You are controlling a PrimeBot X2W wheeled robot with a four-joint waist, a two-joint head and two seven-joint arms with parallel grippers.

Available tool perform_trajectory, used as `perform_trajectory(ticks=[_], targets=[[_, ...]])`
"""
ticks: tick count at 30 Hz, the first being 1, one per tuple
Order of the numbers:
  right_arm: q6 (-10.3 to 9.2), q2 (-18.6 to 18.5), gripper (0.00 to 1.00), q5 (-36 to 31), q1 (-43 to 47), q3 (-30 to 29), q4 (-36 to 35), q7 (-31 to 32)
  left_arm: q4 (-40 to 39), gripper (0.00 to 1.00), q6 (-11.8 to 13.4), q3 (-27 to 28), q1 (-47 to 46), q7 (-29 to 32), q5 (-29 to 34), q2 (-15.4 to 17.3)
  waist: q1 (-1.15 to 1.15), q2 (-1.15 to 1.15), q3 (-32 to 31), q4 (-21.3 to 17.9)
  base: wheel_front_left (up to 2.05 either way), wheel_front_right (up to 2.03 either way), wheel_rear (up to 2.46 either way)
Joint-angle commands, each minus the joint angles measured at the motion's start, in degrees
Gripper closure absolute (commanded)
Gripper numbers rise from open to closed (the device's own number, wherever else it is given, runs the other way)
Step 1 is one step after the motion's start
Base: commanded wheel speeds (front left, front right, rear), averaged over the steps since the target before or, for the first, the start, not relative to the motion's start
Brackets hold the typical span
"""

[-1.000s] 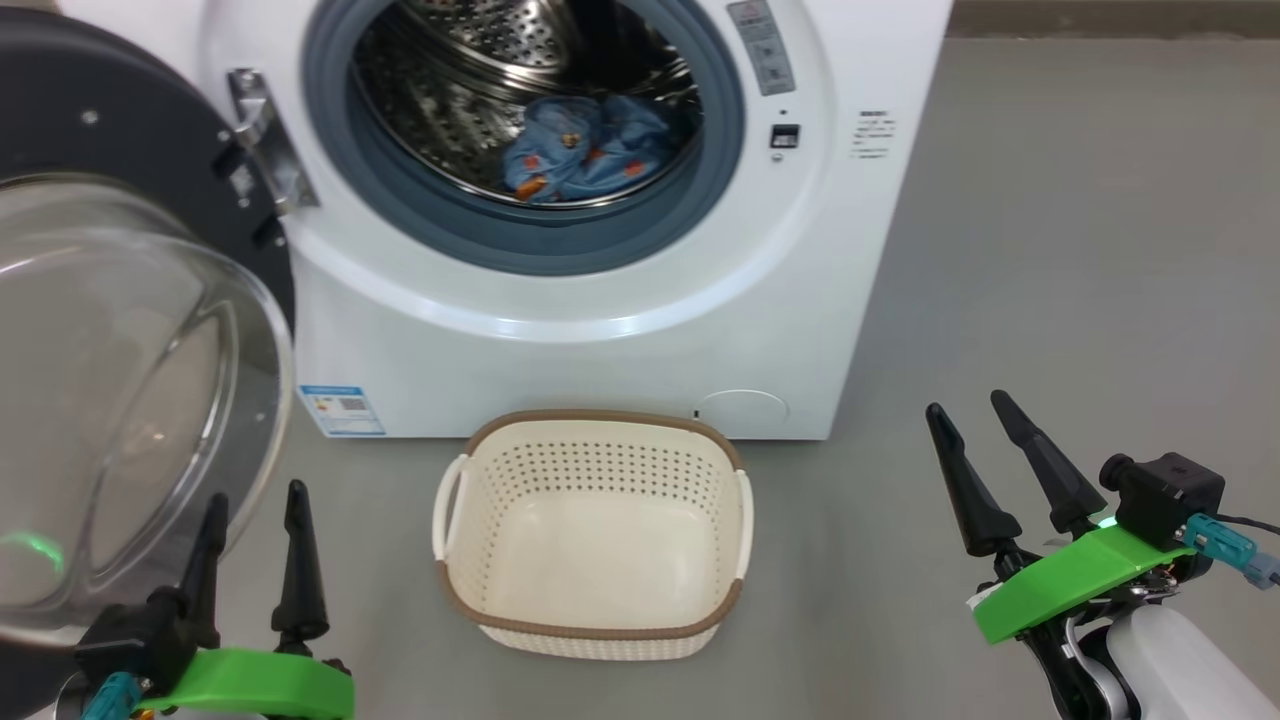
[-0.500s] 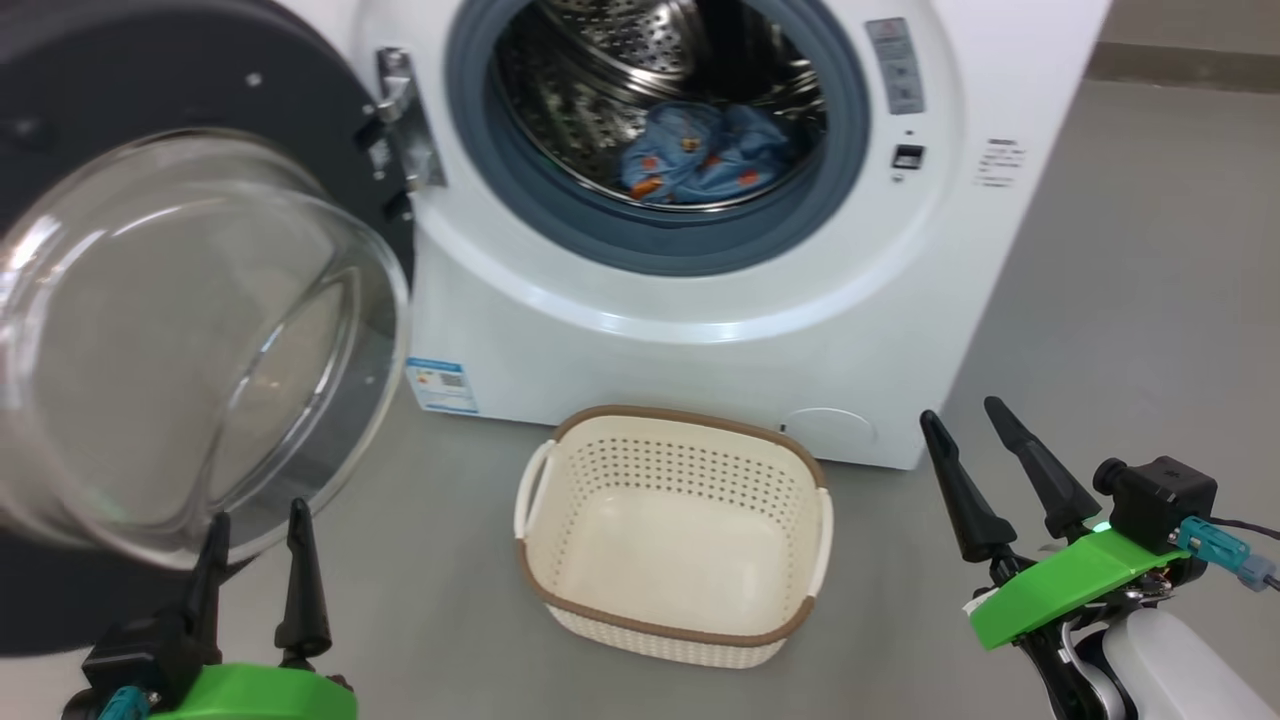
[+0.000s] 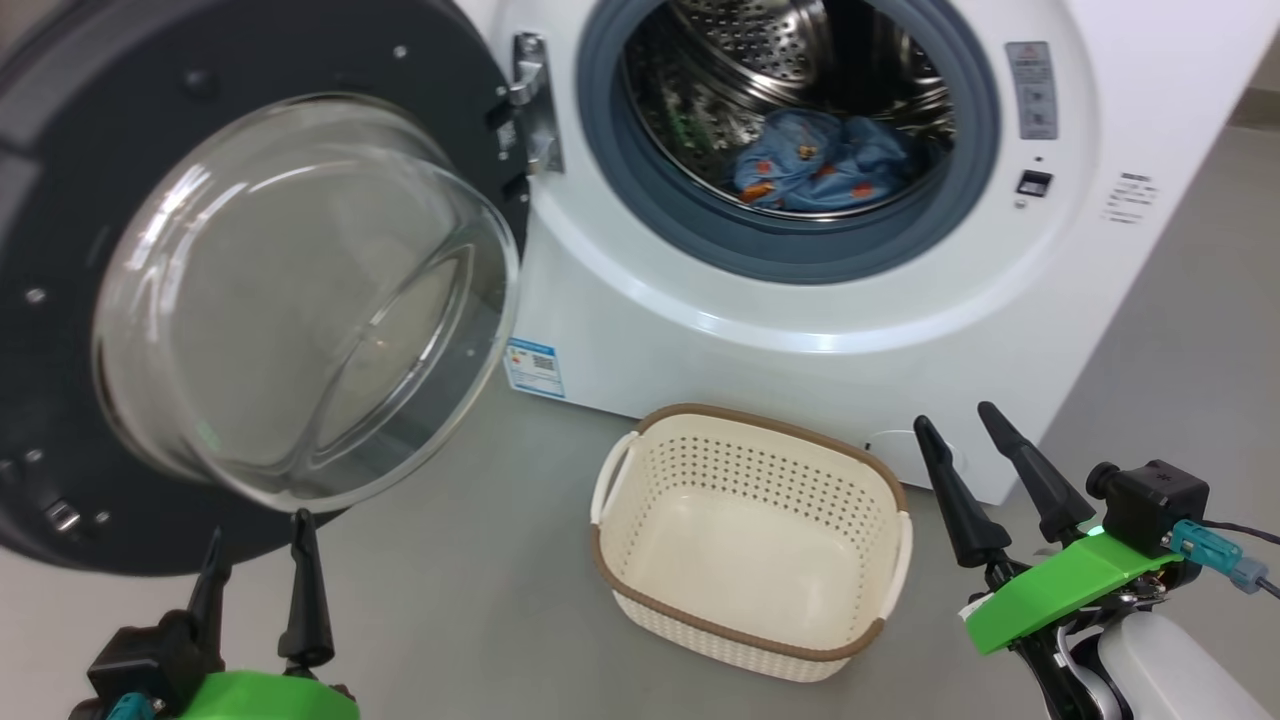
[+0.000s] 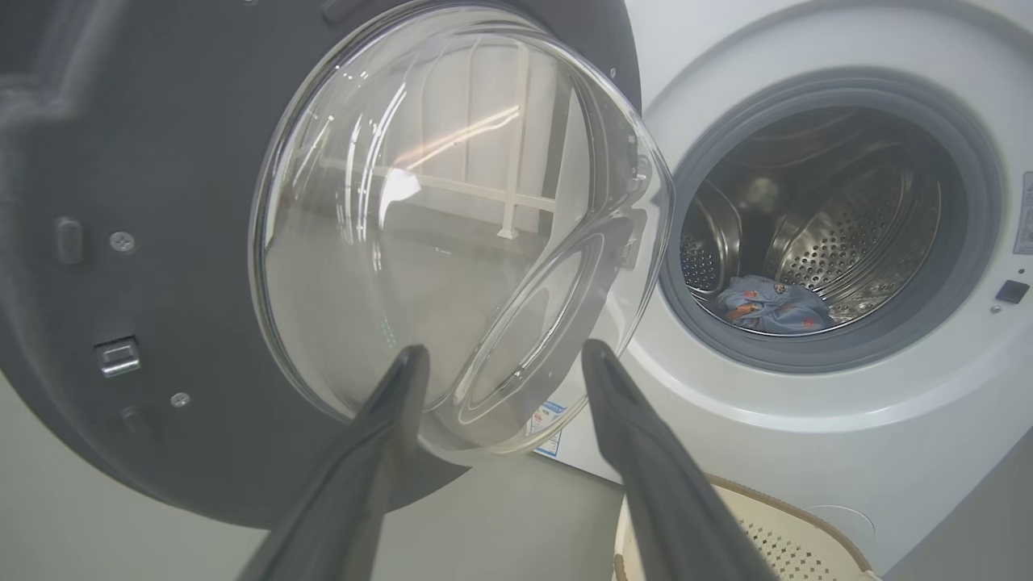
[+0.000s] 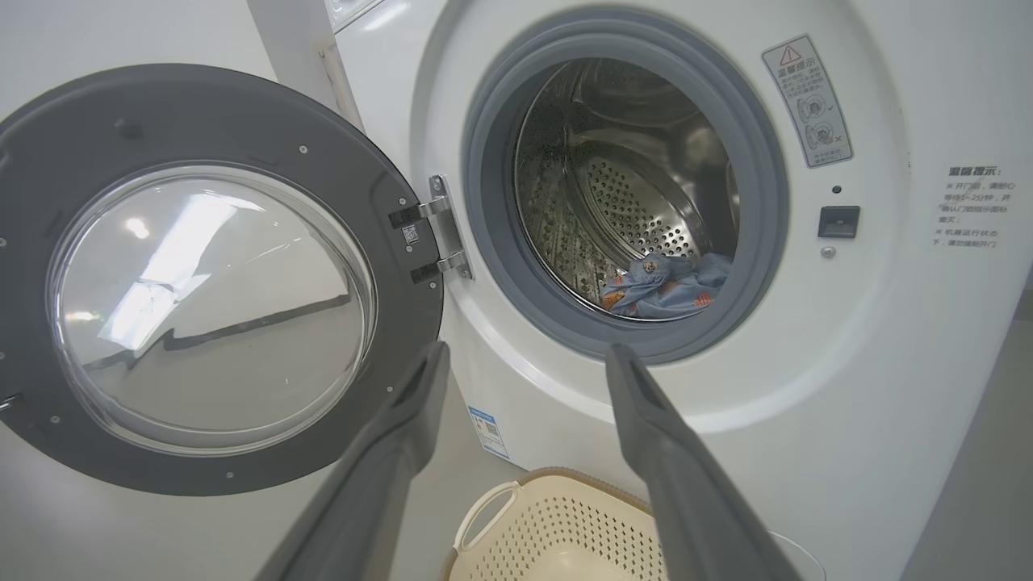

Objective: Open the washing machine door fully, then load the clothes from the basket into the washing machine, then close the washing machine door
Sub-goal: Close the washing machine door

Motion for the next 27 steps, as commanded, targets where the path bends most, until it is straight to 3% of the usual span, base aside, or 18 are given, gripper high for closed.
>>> perform_trajectory(ticks=[1, 15, 27], targets=[[0.32, -0.6, 0.00, 0.2, 0.2, 0.9, -1.0, -0.5, -1.4, 0.00, 0.5, 1.8, -0.7, -0.1, 0.5, 1.4, 0.00, 0.00, -0.1, 2.0, 0.00, 0.00, 0.00], [0.32, -1.0, 0.00, 0.4, 0.2, 2.2, -0.8, -0.5, -1.6, 0.00, 1.4, 1.4, 0.0, -0.3, 0.7, 1.3, 0.00, 0.00, 0.2, 6.6, 0.00, 0.00, 0.00], [0.32, -1.2, 0.00, 0.8, 0.2, 3.1, -0.5, -0.5, -1.4, 0.00, 1.5, 1.8, 0.1, -0.6, 0.4, 1.1, 0.00, 0.00, 0.2, 7.6, 0.00, 0.00, 0.00]])
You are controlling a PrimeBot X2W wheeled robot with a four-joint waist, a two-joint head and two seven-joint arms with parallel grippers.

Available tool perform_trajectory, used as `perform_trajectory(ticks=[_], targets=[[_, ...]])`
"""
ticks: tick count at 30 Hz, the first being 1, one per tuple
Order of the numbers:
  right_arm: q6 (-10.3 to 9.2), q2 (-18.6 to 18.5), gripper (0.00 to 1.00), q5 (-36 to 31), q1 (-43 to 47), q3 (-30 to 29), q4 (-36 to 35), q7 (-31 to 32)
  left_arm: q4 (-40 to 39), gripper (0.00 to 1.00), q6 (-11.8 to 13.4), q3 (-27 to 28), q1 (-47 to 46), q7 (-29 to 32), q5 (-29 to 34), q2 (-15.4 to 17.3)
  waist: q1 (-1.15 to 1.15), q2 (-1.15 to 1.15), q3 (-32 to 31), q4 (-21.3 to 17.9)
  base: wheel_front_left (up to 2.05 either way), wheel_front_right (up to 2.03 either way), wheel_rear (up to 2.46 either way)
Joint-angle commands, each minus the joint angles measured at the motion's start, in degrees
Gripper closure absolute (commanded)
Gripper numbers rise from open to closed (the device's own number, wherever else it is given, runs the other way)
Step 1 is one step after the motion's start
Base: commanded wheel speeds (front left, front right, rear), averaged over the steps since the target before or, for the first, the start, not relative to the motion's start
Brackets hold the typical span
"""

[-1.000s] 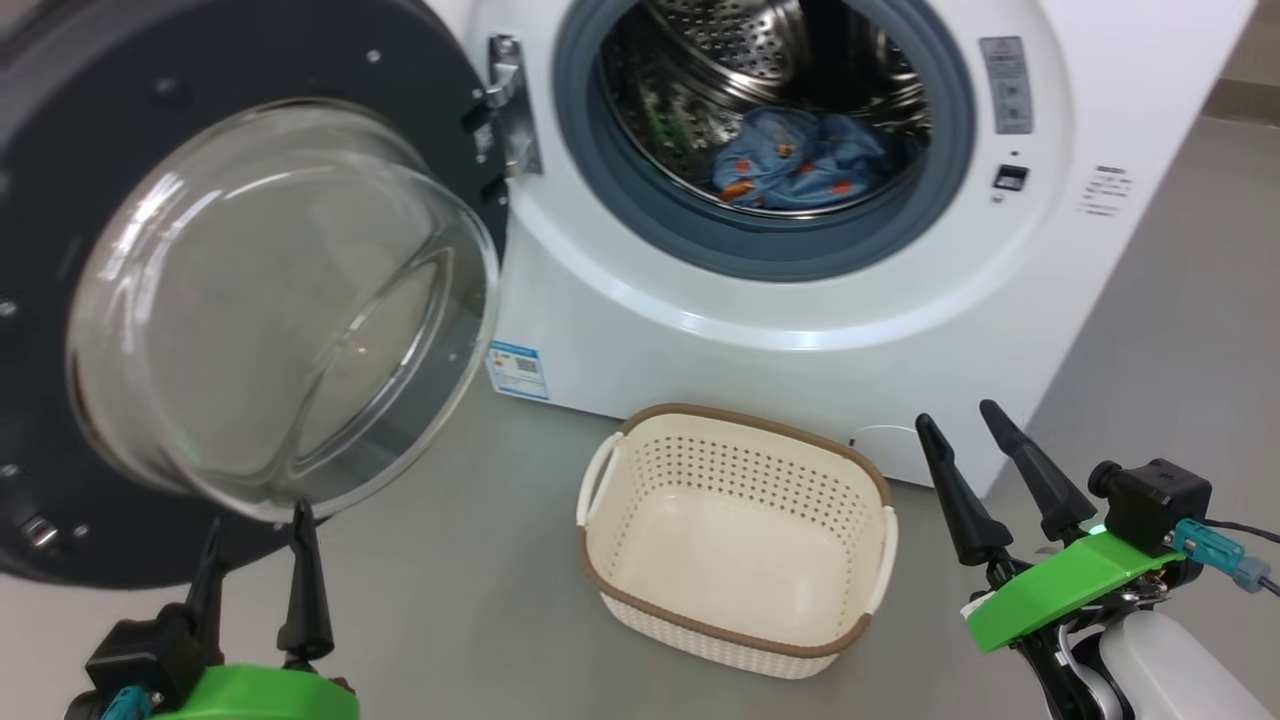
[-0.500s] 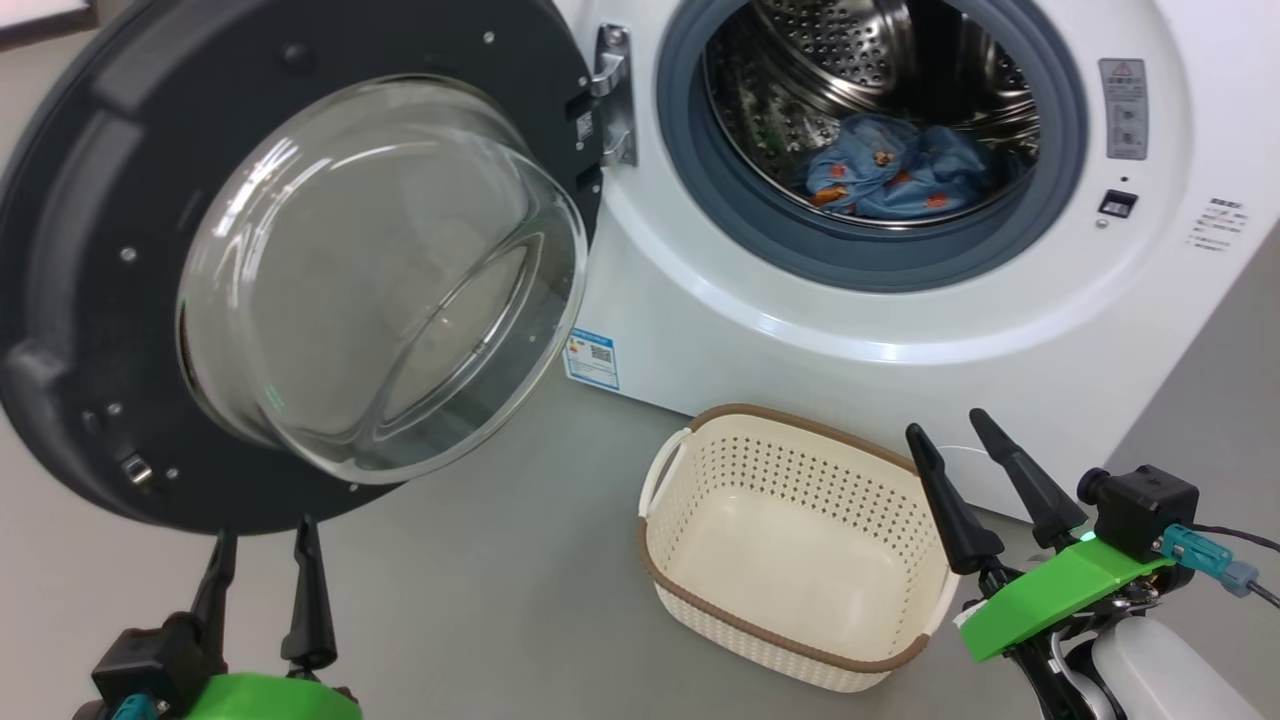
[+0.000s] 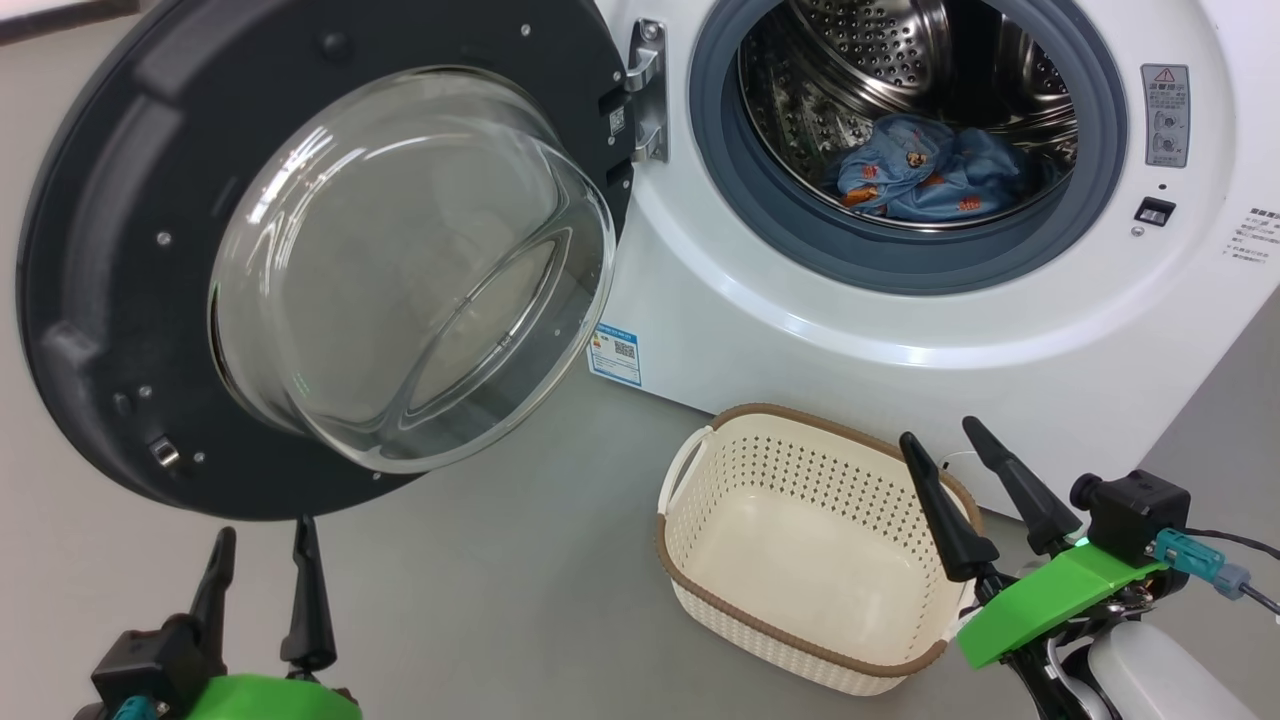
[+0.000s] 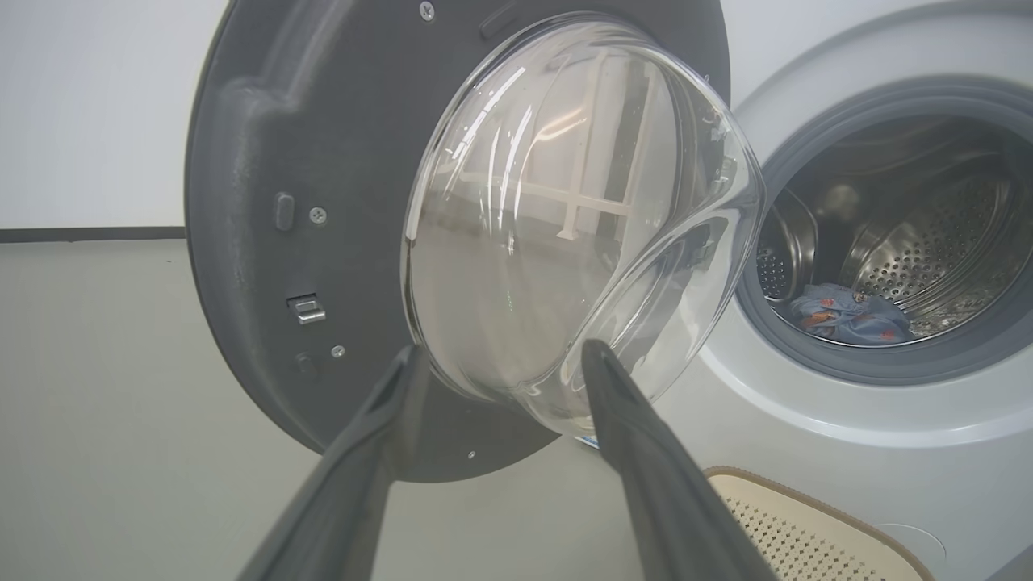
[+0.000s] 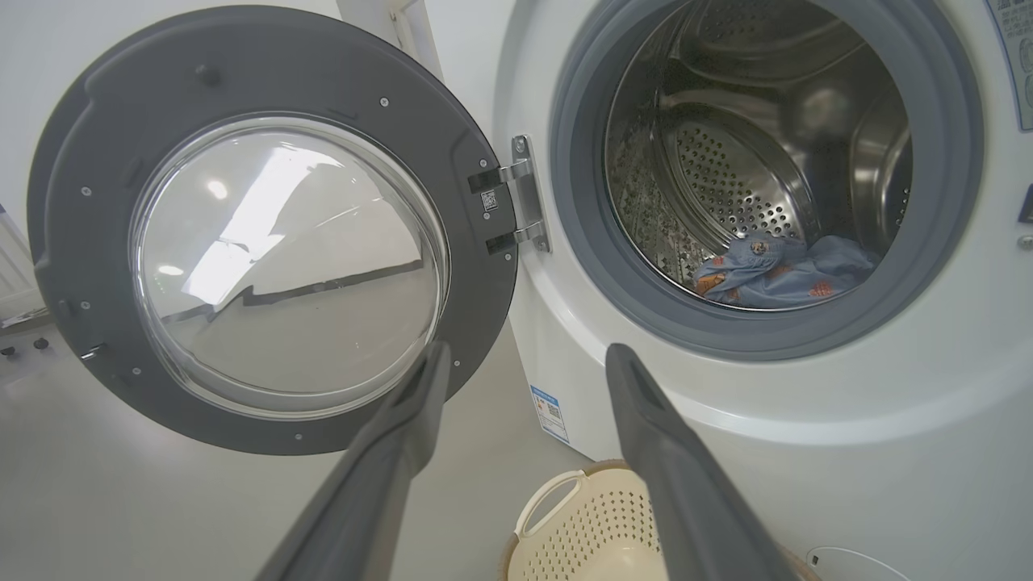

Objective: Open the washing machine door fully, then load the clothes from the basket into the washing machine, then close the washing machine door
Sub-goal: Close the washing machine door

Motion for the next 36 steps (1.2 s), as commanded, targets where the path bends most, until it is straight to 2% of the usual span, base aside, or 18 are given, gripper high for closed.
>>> perform_trajectory(ticks=[1, 15, 17, 18, 19, 29, 33, 36], targets=[[0.32, -0.8, 0.00, 0.4, 0.0, 0.9, -1.1, -0.5, -1.4, 0.00, 0.2, 2.1, -0.5, -0.6, 0.4, 1.2, 0.00, 0.00, 0.0, 0.0, 0.00, 0.00, 0.00], [0.32, -0.8, 0.00, 0.7, 0.0, 0.8, -1.2, -0.5, -1.9, 0.00, -0.1, 2.4, -0.8, -0.8, 0.3, 1.1, 0.00, 0.00, 0.3, 0.0, 0.00, 0.00, 0.00], [0.32, -0.8, 0.00, 0.7, 0.0, 0.9, -1.2, -0.5, -1.9, 0.66, -0.3, 2.6, -0.9, -0.8, 0.2, 1.2, 0.00, 0.00, 0.4, -0.1, 0.00, 0.00, 0.00], [0.32, -0.8, 0.00, 0.7, -0.1, 0.9, -1.2, -0.5, -1.9, 0.86, -0.3, 2.8, -1.0, -0.8, 0.2, 1.3, 0.00, 0.00, 0.5, -0.1, 0.00, 0.00, 0.00], [0.32, -0.8, 0.00, 0.8, -0.2, 0.9, -1.2, -0.5, -1.9, 1.00, -0.4, 2.9, -1.0, -0.8, 0.2, 1.3, 0.00, 0.00, 0.5, -0.1, 0.00, 0.00, 0.00], [0.32, -0.7, 0.00, 0.8, 0.1, 0.6, -1.1, -0.5, -4.9, 1.00, -2.0, 4.3, -2.6, -0.8, -0.6, 2.9, 0.00, 0.00, 0.1, -0.2, 0.00, 0.00, 0.00], [0.32, -0.8, 0.00, 0.9, 0.4, 0.4, -1.1, -0.5, -9.6, 1.00, -4.1, 7.4, -4.3, -0.8, -4.0, 4.3, 0.00, 0.00, -0.3, -0.3, 0.00, 0.00, 0.00], [0.32, -0.9, 0.00, 0.9, 0.4, 0.6, -1.1, -0.5, -12.7, 1.00, -5.8, 10.7, -6.0, -0.1, -7.5, 6.5, 0.00, 0.00, -0.4, -0.7, 0.00, 0.00, 0.00]])
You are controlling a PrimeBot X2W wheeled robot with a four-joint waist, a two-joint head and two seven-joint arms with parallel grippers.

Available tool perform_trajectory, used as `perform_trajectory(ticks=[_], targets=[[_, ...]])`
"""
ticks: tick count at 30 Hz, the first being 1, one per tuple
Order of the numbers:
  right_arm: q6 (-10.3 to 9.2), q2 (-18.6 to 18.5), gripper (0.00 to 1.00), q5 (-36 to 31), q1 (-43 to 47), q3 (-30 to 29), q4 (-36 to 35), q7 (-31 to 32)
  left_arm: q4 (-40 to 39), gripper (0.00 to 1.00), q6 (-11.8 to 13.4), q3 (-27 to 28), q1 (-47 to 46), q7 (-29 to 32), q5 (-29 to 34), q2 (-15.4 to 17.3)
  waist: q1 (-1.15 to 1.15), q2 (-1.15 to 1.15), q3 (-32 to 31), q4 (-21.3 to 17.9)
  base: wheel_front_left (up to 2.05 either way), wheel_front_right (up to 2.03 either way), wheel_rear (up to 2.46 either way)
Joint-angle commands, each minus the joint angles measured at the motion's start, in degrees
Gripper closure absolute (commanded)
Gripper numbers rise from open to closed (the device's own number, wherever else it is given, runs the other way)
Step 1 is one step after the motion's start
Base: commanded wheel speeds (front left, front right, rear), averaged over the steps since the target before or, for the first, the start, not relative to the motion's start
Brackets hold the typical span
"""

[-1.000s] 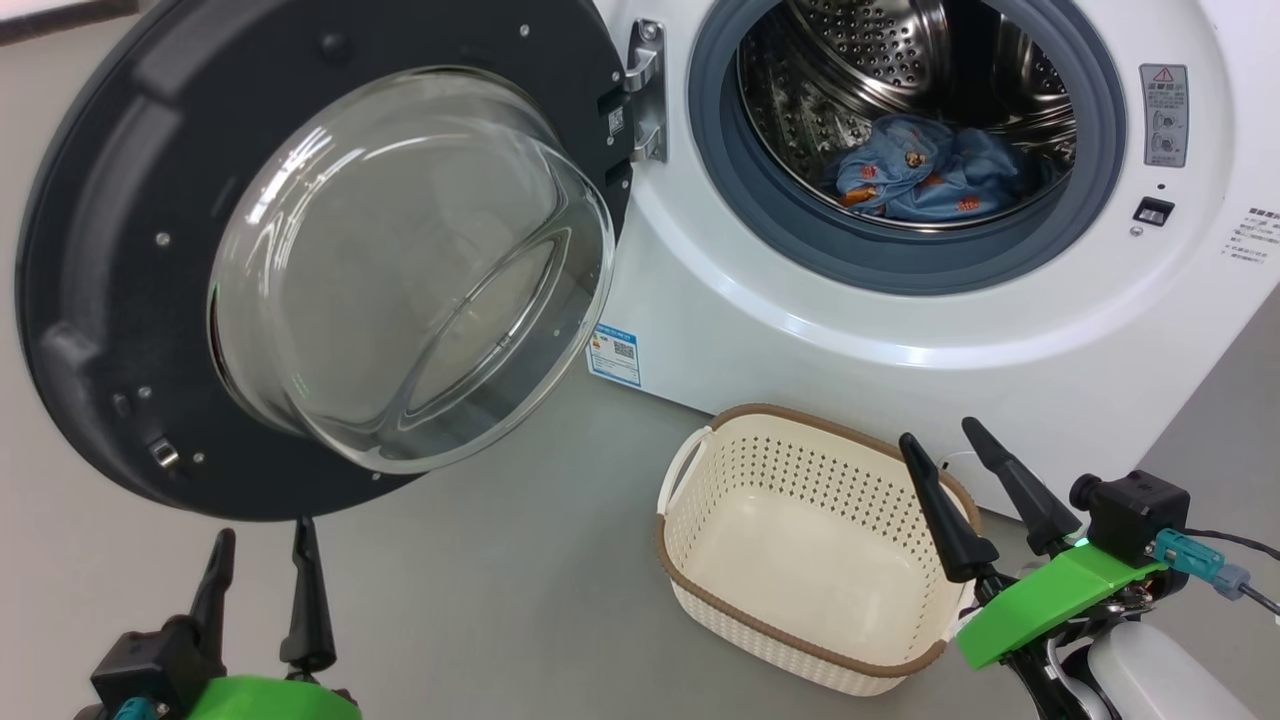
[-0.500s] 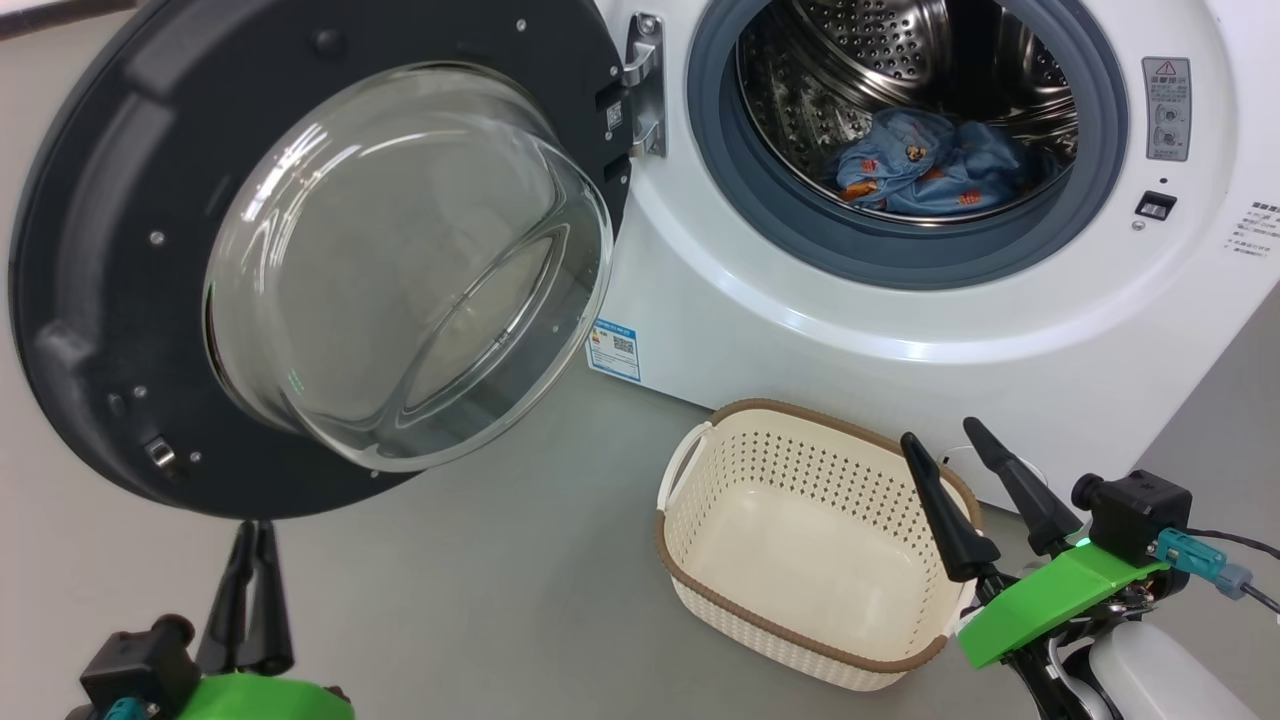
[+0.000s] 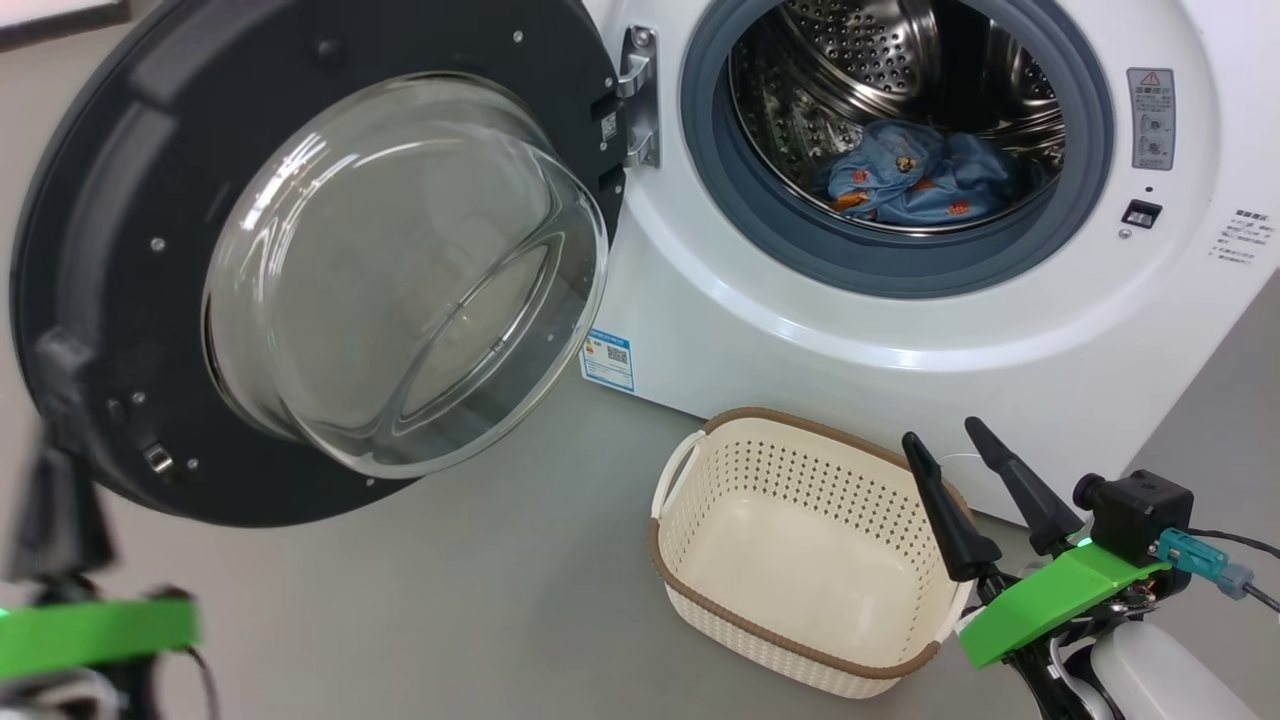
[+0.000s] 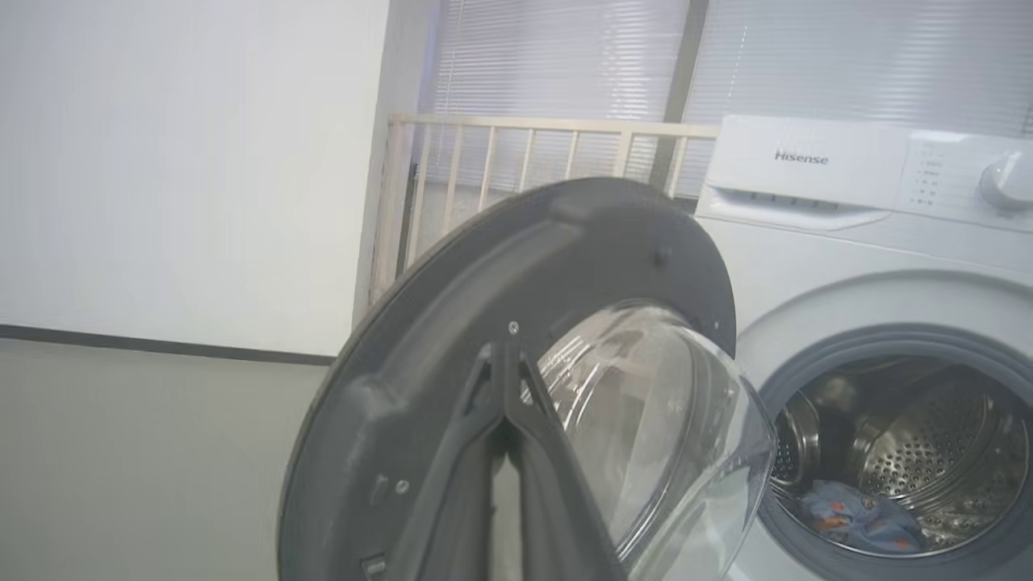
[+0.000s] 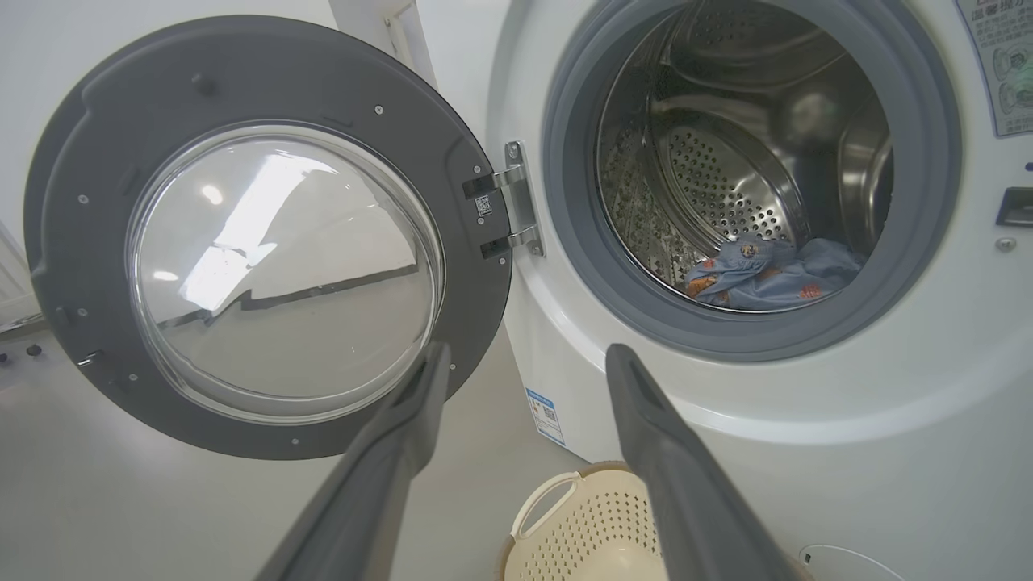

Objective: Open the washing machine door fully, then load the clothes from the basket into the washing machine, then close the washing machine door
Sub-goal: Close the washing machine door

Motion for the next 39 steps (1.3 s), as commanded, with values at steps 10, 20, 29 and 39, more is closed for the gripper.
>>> perform_trajectory(ticks=[10, 20, 29, 39], targets=[[0.32, -1.9, 0.00, 0.3, -0.6, 1.4, -1.2, -0.5, -4.9, 1.00, -5.6, 13.8, -12.4, 6.4, -17.6, 8.7, 0.00, 0.00, 1.1, -2.8, 0.00, 0.00, 0.00], [0.32, -3.7, 0.00, 0.4, -1.6, 1.6, -1.3, -0.5, 6.1, 1.00, -7.3, 23.9, -21.3, 13.2, -35.4, 13.5, 0.00, 0.00, 2.9, -6.2, 0.00, 0.00, 0.00], [0.32, -5.4, 0.00, 0.5, -2.5, 1.9, -1.5, -0.5, 23.9, 1.00, -7.2, 33.1, -27.2, 18.5, -49.5, 15.6, 0.00, 0.00, 5.0, -8.5, 0.00, 0.00, 0.00], [0.32, -7.4, 0.00, 0.4, -3.6, 2.1, -1.9, -0.5, 38.6, 1.00, -7.2, 34.2, -29.9, 23.1, -52.5, 18.6, 0.00, 0.00, 6.8, -10.4, 0.00, 0.00, 0.00]])
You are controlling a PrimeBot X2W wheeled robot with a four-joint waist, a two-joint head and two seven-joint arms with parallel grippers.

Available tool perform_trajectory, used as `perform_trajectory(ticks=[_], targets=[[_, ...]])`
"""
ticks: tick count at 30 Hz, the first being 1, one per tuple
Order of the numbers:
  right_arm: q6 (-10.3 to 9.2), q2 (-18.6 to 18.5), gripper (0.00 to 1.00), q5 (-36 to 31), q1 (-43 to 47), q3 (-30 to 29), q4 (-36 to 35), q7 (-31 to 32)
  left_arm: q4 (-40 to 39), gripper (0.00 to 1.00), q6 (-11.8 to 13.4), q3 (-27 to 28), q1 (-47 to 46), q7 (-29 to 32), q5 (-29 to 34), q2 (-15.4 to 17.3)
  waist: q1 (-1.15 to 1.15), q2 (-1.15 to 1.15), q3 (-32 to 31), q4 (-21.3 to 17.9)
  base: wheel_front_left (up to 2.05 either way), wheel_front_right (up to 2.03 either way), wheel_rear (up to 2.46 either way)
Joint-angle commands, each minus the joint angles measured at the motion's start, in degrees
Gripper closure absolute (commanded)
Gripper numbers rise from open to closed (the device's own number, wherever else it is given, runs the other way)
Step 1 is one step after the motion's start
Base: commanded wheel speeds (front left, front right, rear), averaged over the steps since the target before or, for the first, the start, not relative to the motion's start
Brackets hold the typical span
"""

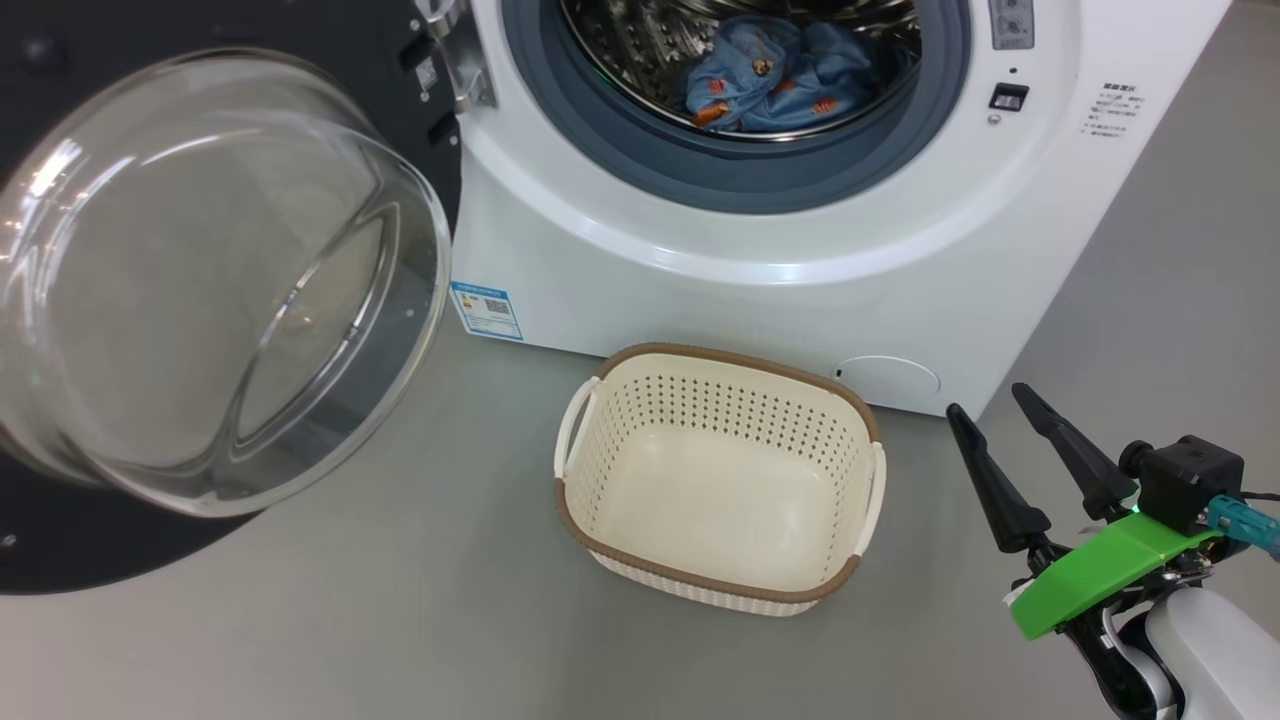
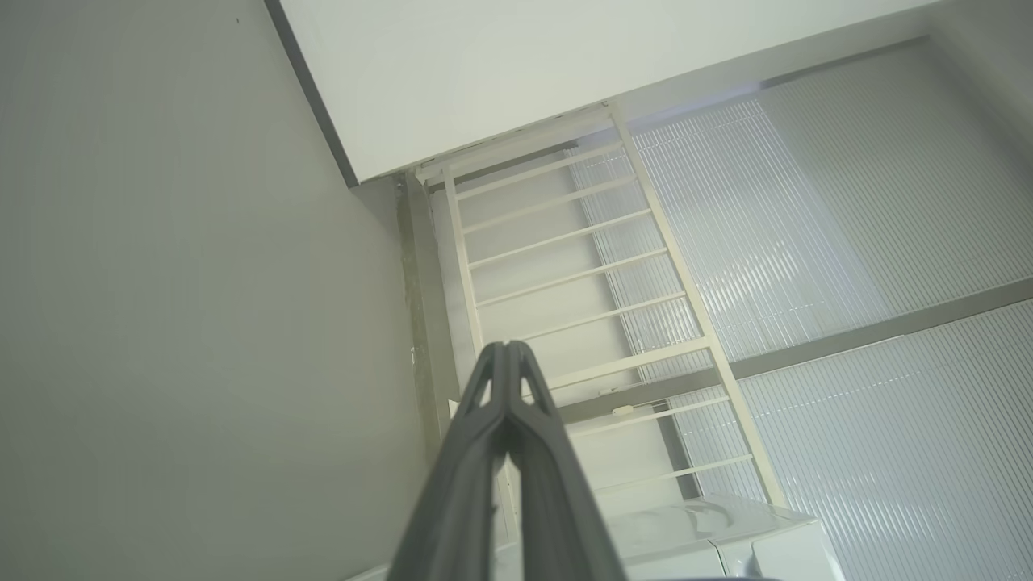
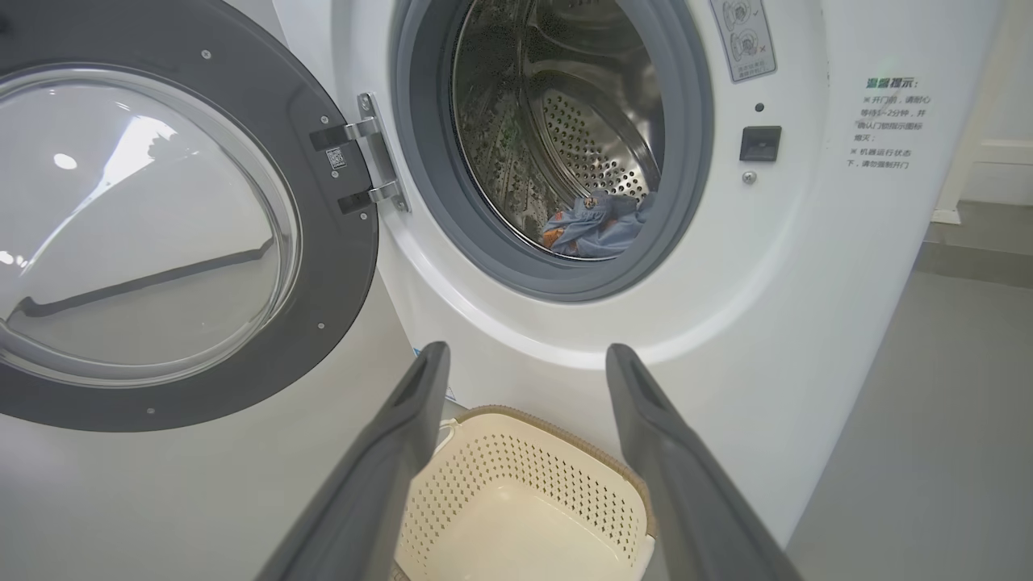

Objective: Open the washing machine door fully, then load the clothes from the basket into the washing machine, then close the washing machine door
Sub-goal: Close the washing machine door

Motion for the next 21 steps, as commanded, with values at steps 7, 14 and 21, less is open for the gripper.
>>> perform_trajectory(ticks=[7, 14, 21], targets=[[0.32, -1.5, 0.00, 0.4, -1.1, 0.6, -1.6, -0.5, 6.0, 1.00, -0.9, -0.4, -2.2, 4.9, -0.4, 6.2, -0.01, 0.00, 1.0, -1.6, 0.00, 0.00, 0.00], [0.32, -1.9, 0.00, 0.3, -0.8, 0.5, -1.7, -0.5, 8.7, 1.00, -1.4, -1.3, -2.1, 11.2, -2.0, 5.7, -0.01, 0.00, 1.2, -2.0, 0.00, 0.00, 0.00], [0.32, -1.9, 0.00, 0.2, -0.3, 0.5, -1.6, -0.5, 7.6, 1.00, -1.8, -3.6, -0.6, 19.7, -2.7, 4.9, -0.01, 0.00, 0.5, -1.7, 0.00, 0.00, 0.00]])
